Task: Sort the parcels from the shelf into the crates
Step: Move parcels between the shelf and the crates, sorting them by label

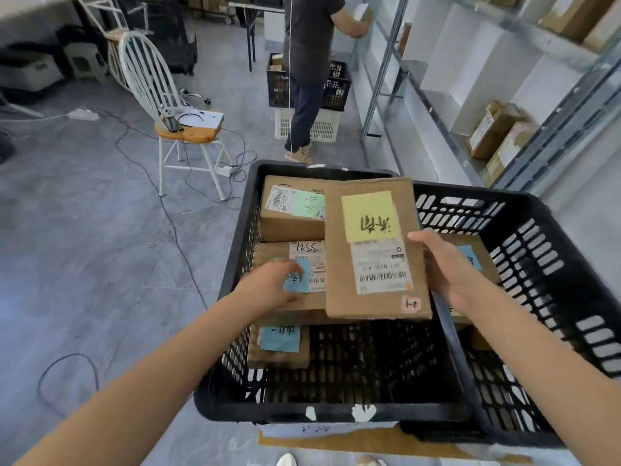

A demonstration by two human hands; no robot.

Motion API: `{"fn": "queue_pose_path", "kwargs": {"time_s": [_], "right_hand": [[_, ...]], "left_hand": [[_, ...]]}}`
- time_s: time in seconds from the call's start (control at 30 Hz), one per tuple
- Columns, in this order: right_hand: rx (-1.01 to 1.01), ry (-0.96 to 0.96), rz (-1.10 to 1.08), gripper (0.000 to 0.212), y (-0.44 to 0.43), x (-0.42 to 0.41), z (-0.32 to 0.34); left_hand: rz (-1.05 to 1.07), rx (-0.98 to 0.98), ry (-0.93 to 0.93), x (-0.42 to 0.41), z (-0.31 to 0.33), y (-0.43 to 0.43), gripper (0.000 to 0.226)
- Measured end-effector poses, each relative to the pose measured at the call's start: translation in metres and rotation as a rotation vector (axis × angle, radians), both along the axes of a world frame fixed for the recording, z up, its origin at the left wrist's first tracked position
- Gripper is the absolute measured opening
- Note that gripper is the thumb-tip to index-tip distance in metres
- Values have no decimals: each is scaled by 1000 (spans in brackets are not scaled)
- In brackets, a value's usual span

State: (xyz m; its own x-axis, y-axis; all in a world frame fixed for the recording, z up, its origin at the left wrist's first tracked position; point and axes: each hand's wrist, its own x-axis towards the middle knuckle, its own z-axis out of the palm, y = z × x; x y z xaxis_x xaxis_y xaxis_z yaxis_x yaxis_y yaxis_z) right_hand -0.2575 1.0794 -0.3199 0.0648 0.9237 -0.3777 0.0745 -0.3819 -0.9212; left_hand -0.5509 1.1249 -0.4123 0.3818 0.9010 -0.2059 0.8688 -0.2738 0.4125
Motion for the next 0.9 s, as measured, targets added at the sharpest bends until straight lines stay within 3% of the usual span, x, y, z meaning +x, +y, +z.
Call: {"fn": "queue_pose_path", "kwargs": {"time_s": [0.07, 0.17, 0.43, 0.53, 0.67, 0.8, 0.9], "right_hand": [[-25, 29, -129, 41, 0, -3, -9], [-8, 39, -263, 30, 2, -13, -17], [93, -24, -379, 35, 18, -42, -26], [134, -112, -357, 39, 29, -44, -26], [102, -297, -294, 57, 39, -42, -27], [103, -513, -185, 52, 35, -40, -26], [51, -405, -155, 54, 20, -36, -26]], "left_hand": [[183, -10, -113, 2, -1, 4, 39], [332, -64, -313, 6, 1, 7, 38], [219, 15, -479, 8, 12, 0, 33], [109, -73, -559, 11, 22, -6, 45], [44, -226, -670, 24, 33, -18, 82], [40, -194, -639, 46, 36, -24, 81], [70, -165, -598, 44, 33, -26, 87]]}}
